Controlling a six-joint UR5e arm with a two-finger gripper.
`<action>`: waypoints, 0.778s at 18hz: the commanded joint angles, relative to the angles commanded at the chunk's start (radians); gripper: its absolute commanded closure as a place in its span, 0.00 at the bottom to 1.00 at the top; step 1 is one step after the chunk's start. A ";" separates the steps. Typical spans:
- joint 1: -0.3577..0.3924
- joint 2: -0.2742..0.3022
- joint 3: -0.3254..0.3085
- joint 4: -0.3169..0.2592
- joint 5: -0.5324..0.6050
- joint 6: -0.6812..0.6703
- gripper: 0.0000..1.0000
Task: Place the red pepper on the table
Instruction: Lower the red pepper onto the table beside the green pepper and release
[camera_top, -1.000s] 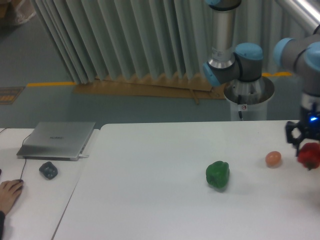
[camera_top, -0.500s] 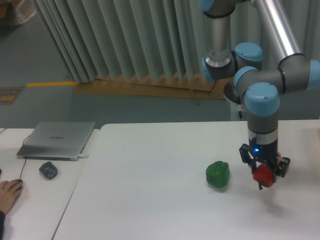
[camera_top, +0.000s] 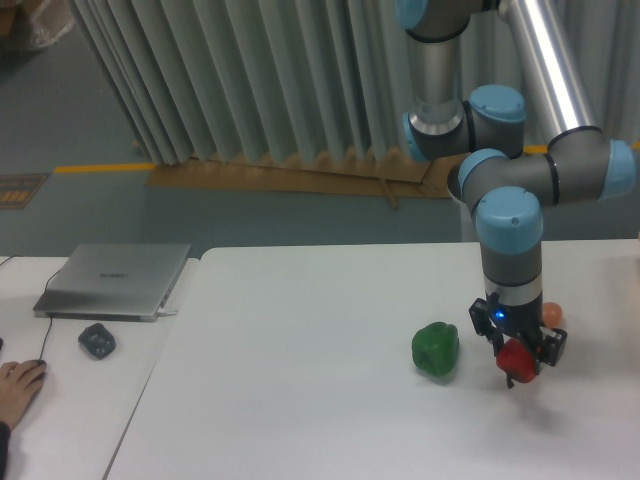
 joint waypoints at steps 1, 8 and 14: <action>0.000 0.002 0.000 0.000 0.000 0.000 0.47; 0.000 0.003 0.000 0.000 0.002 -0.002 0.16; -0.002 0.008 0.002 0.000 0.002 0.002 0.07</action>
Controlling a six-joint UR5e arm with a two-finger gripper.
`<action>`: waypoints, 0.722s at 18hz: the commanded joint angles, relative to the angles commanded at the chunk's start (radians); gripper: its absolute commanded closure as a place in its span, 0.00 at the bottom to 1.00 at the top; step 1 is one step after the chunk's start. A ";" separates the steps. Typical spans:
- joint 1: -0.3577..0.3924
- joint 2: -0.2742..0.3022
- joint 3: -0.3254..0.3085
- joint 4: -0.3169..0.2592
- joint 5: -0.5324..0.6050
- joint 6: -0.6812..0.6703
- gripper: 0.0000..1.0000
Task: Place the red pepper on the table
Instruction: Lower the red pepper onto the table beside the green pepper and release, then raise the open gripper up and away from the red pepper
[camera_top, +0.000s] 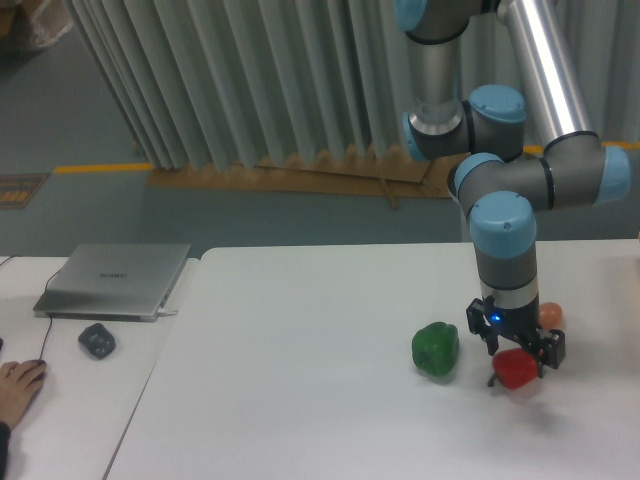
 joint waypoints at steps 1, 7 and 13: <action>0.000 0.003 0.002 0.000 0.002 -0.002 0.04; 0.029 0.075 0.011 -0.017 0.000 0.058 0.00; 0.168 0.143 0.017 -0.026 0.002 0.541 0.00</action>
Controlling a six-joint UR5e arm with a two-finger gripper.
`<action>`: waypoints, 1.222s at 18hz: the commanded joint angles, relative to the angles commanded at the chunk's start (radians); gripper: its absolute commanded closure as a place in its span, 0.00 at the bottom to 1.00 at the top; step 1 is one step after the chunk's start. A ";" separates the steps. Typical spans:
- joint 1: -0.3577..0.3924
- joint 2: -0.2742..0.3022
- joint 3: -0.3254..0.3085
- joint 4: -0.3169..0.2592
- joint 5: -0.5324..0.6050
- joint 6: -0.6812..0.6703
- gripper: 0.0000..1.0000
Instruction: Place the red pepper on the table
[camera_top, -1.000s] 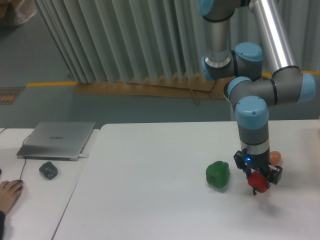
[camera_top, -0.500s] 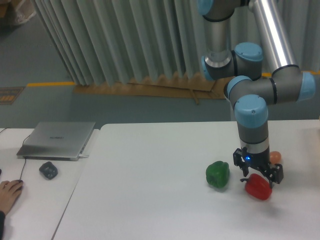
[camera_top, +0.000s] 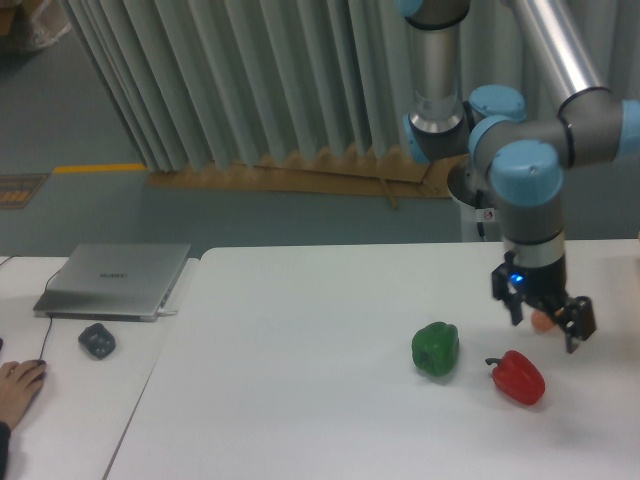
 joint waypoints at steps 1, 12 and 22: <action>0.025 0.000 0.008 -0.003 0.002 0.062 0.00; 0.138 -0.026 0.055 -0.127 0.045 0.729 0.00; 0.138 -0.046 0.041 -0.141 -0.034 0.745 0.00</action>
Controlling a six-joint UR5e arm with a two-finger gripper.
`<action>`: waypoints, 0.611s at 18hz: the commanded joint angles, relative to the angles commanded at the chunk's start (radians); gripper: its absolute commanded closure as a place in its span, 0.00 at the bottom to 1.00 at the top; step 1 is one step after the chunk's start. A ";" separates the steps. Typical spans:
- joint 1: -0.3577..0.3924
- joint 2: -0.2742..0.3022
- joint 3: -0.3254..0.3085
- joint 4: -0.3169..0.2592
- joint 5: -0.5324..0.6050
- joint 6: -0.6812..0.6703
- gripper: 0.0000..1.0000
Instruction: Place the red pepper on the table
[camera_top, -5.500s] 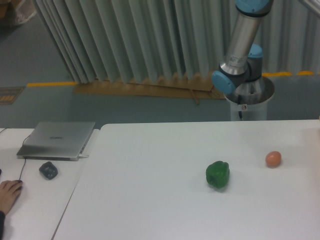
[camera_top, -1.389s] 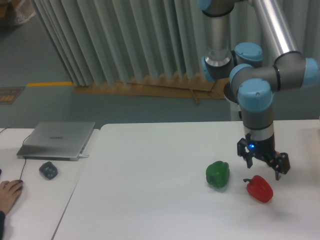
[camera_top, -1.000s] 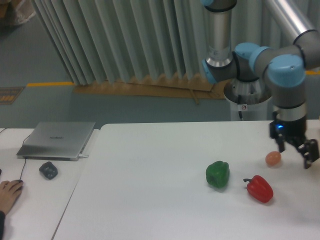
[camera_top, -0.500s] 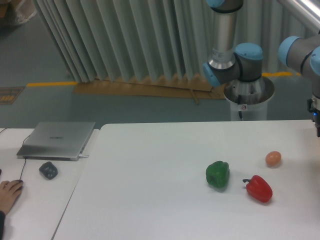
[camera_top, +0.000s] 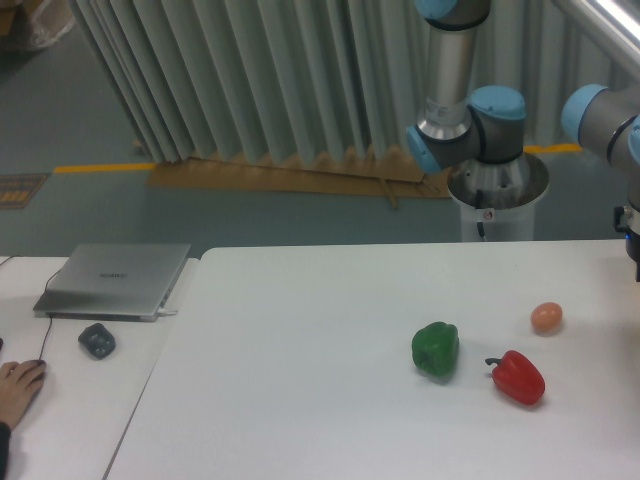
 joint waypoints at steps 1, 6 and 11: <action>0.000 0.002 0.000 -0.005 -0.003 0.000 0.00; 0.000 -0.003 -0.011 -0.002 -0.020 -0.002 0.00; 0.002 0.000 -0.012 -0.002 -0.020 -0.002 0.00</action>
